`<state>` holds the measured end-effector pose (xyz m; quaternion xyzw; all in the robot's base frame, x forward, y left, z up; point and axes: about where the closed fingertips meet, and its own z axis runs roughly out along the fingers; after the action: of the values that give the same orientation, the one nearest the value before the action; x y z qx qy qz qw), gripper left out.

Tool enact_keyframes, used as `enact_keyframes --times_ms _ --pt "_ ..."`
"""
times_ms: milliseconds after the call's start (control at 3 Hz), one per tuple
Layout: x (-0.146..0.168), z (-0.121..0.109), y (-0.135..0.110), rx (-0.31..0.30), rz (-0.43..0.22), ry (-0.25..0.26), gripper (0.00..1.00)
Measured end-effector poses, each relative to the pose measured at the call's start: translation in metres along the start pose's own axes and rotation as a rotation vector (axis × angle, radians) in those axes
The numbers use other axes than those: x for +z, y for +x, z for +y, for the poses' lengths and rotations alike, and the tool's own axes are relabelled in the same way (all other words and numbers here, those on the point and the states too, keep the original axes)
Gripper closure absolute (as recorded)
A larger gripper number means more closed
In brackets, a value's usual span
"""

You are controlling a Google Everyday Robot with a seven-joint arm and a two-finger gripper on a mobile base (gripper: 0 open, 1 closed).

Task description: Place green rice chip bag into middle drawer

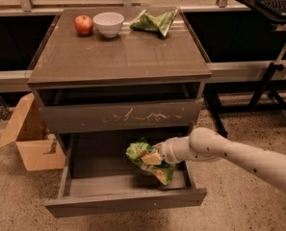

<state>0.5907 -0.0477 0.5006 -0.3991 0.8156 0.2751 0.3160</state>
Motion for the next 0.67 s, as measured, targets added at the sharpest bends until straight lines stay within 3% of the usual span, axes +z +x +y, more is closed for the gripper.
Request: enact_keyframes --times_ms 667 --pt "0.029 -0.034 0.027 0.071 -0.015 0.005 0.58"
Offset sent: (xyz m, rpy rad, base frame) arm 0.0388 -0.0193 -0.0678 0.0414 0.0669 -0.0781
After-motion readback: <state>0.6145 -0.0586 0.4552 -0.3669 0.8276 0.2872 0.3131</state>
